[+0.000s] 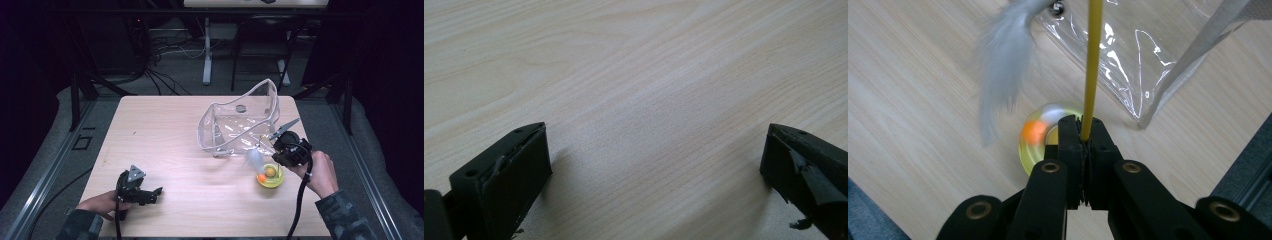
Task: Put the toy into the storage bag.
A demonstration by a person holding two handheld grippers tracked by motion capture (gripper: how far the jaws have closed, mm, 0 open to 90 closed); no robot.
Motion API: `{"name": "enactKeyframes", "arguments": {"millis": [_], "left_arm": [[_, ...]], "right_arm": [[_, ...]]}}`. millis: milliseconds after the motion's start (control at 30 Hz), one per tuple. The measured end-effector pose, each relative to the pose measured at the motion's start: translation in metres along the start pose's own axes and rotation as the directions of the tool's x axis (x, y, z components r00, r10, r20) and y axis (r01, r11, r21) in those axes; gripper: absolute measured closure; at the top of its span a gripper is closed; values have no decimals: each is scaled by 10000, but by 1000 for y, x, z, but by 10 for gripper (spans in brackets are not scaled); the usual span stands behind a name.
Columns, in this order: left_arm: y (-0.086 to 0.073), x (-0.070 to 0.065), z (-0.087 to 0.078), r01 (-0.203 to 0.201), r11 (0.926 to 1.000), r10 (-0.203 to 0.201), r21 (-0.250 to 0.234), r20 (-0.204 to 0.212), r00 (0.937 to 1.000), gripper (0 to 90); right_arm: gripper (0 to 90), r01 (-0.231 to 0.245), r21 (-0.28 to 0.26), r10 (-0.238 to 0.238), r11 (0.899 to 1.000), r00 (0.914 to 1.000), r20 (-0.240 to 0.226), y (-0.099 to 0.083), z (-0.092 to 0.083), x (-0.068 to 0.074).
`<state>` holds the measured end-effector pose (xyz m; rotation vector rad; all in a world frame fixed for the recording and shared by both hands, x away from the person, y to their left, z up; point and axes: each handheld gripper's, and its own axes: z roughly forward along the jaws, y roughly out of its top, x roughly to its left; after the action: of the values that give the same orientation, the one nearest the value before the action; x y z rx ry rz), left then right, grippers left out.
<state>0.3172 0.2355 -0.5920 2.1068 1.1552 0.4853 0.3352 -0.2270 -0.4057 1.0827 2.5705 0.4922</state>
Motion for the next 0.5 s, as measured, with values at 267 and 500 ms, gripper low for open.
{"name": "enactKeyframes", "arguments": {"millis": [267,500], "left_arm": [[0,0,0,-19,10000,19,10,6,10000,0],[0,0,0,-28,10000,28,6,20,10000,0]], "right_arm": [[886,-163,-192,165,9997,9998,111,-2,-10,-5],[886,-432,-327,440,9985,9988,236,-4,-15,-12]]}}
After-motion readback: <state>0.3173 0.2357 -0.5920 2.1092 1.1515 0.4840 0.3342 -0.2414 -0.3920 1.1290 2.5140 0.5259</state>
